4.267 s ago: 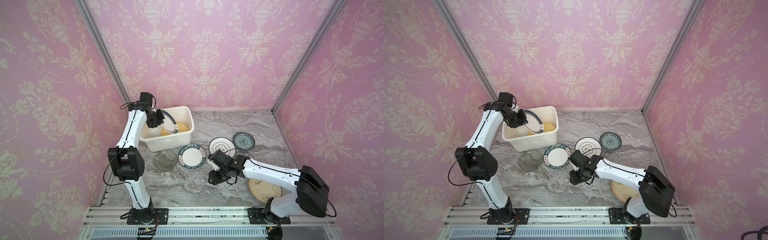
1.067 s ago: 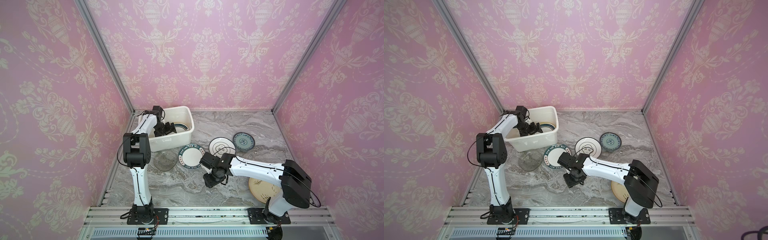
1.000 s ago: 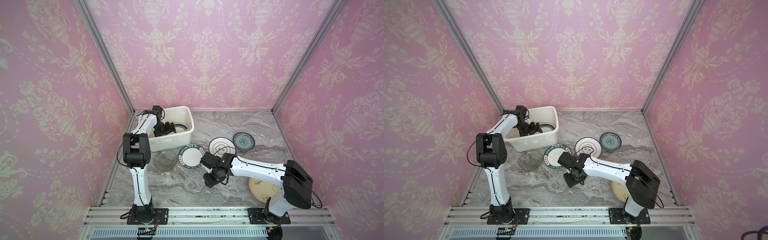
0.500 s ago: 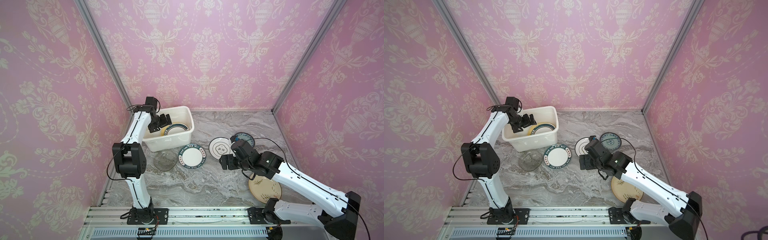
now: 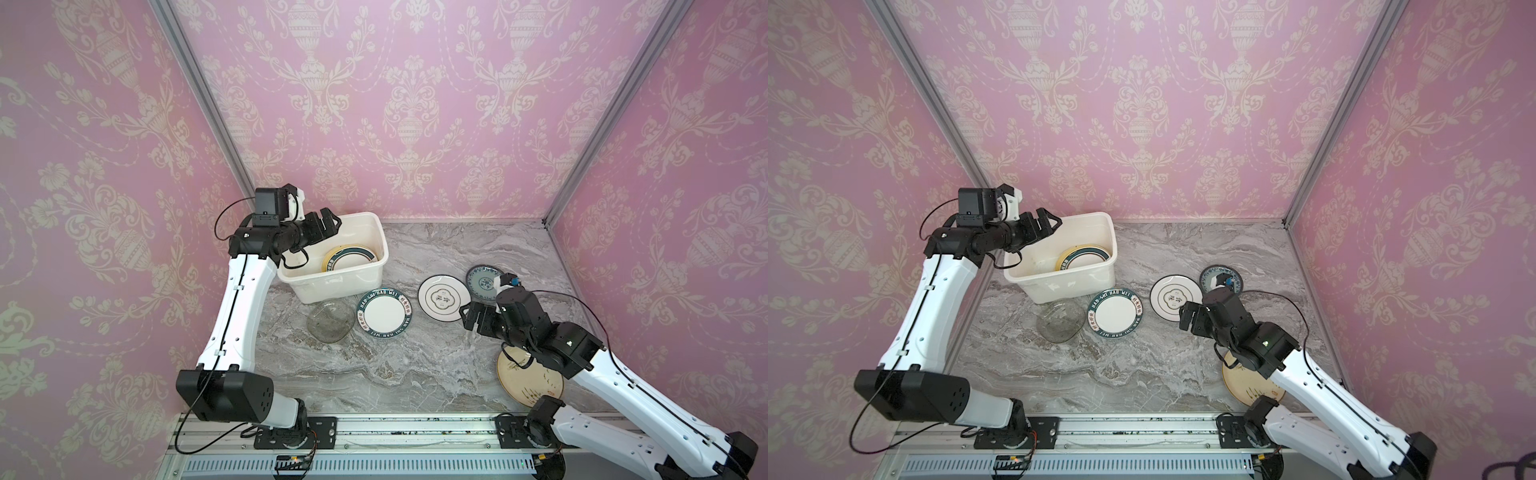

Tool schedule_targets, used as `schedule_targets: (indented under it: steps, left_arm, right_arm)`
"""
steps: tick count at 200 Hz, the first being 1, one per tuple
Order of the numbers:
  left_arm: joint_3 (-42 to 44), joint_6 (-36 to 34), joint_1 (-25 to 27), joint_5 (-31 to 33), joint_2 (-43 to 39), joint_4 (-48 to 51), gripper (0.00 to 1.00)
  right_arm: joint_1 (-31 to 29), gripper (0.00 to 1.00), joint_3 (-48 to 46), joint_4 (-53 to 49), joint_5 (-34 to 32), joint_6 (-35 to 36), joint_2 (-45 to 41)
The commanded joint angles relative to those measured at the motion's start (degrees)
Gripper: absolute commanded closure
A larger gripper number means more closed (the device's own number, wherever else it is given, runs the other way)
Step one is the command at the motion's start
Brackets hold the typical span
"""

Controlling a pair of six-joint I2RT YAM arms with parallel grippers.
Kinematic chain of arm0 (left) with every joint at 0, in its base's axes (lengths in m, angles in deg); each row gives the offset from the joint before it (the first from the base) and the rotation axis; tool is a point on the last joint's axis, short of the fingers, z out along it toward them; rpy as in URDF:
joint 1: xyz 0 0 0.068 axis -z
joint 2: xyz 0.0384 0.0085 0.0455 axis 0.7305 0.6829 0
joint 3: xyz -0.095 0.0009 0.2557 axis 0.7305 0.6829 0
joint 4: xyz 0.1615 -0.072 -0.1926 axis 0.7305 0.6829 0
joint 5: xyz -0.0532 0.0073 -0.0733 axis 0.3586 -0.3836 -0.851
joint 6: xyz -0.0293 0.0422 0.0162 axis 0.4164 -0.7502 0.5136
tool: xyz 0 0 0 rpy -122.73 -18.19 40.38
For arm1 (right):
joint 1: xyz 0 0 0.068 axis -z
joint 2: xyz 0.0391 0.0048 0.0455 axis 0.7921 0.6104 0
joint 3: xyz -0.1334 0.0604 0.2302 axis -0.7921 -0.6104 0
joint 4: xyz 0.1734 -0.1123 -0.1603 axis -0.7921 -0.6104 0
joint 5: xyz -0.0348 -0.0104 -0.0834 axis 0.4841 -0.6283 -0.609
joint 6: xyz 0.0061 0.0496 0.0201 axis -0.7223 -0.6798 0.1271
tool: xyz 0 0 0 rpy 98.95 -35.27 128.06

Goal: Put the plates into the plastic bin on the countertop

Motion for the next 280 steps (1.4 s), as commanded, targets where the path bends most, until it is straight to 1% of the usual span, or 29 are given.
schedule_targets:
  steps: [1,24,51,74,109,141,153,183,213,254,280]
  left_arm:
    - [-6.61,-2.37,6.66,-4.04,1.82,3.64,0.01]
    - [-15.23,-3.67,15.71,-1.44,7.43,9.46,0.01]
    - [-22.78,-2.75,23.65,3.50,15.72,14.15,0.01]
    - [-28.17,-0.65,28.35,4.53,23.02,16.21,0.01]
    - [-30.45,3.81,33.55,5.19,30.54,11.84,0.01]
    - [-31.39,7.74,35.24,5.56,36.95,7.69,0.01]
    - [-31.61,9.59,35.29,4.43,39.15,5.40,0.01]
    - [-32.60,13.06,35.52,4.61,43.94,0.05,0.01]
    - [-38.36,14.43,35.54,6.14,50.33,0.54,0.01]
    - [-47.63,15.13,35.51,5.67,59.38,1.29,0.01]
    - [-49.53,17.05,34.86,4.32,62.92,-1.80,0.01]
  right_arm:
    - [0.88,0.00,-3.60,4.63,2.16,-6.45,-1.23]
    - [2.19,0.00,-7.43,8.55,3.36,-10.50,-1.90]
    - [4.18,0.00,-10.17,10.98,5.15,-13.07,-1.75]
    - [6.08,0.00,-12.17,12.59,7.08,-13.64,-1.55]
    - [9.68,0.00,-17.23,17.74,10.68,-16.29,-1.57]
    - [12.64,0.00,-21.69,25.62,13.79,-19.21,-0.15]
    - [13.62,0.00,-22.90,28.76,15.22,-19.35,1.05]
    - [15.61,0.00,-24.76,34.96,18.77,-19.37,5.01]
    - [17.67,0.00,-26.78,40.74,21.29,-19.72,8.56]
    - [19.44,0.00,-27.88,47.46,24.32,-19.39,13.94]
    - [19.80,0.00,-27.84,51.64,26.69,-19.04,17.87]
